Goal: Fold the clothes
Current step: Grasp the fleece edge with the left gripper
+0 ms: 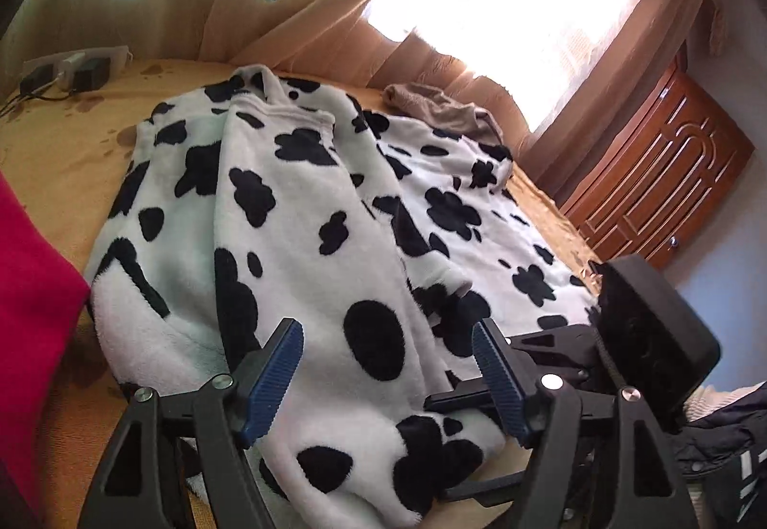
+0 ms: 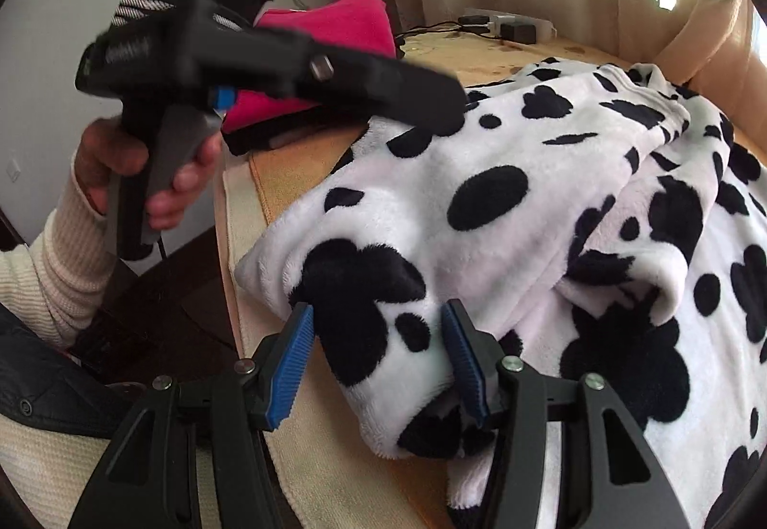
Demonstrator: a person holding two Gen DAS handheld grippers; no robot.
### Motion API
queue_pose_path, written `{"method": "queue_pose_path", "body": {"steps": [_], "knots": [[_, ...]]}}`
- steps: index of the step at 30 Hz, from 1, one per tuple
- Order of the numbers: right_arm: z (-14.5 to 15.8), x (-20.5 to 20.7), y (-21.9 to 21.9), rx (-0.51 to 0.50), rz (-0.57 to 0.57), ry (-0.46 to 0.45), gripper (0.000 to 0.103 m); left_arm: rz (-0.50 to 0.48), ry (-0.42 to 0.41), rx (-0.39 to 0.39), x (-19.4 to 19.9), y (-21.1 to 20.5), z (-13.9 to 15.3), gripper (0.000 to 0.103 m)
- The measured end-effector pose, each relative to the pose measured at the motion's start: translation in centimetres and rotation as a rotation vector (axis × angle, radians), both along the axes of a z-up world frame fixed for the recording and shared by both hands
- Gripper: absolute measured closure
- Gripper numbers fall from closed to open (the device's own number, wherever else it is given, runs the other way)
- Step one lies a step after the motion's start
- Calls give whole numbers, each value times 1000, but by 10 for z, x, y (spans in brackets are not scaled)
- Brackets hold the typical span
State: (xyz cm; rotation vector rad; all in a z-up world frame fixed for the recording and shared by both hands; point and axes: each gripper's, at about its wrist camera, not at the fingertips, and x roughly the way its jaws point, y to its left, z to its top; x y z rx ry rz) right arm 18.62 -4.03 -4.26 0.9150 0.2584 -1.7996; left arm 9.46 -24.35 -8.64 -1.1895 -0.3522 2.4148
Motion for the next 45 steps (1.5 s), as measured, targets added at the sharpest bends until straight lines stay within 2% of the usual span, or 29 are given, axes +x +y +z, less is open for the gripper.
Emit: {"method": "queue_pose_path", "body": {"steps": [1,3,5,6,8,10,13,15,18,21,25,27,30,35,38,41,45], "knots": [[-4,0,-2,16,4,-4,44,10,-26,-27,-4,1,-11,28],[-11,2,-7,41,15,-1,42,2,1,-62,2,4,-19,28],[-12,9,-9,43,39,36,32,-9,36,-96,10,6,-27,28],[-13,13,-11,44,54,54,21,-14,48,-126,13,10,-27,28],[-15,28,-20,101,90,127,12,-23,56,-170,15,16,-26,27],[-18,43,-31,185,128,204,0,-24,17,-138,8,13,-24,23],[-12,47,-26,173,124,217,0,-3,-42,-51,-3,3,-14,23],[3,38,-5,82,87,160,0,18,-45,-13,-8,-4,0,23],[38,11,46,-87,-19,83,0,43,20,-39,-17,-8,34,23],[71,-20,103,-168,-139,93,0,50,72,-76,-40,-8,68,23],[95,-56,155,-98,-286,203,0,20,87,-175,-95,-6,93,23],[96,-76,170,-49,-322,241,0,7,63,-197,-129,-12,99,23],[94,-97,189,1,-349,272,0,-15,69,-267,-180,-24,101,23],[88,-132,216,21,-393,262,0,-13,26,-274,-277,-65,83,23],[80,-155,222,18,-416,234,0,-19,-52,-235,-330,-90,54,23],[70,-175,225,37,-431,218,0,-76,-97,-249,-361,-93,23,23],[59,-196,232,46,-457,198,0,-142,-132,-276,-384,-87,-14,23]]}}
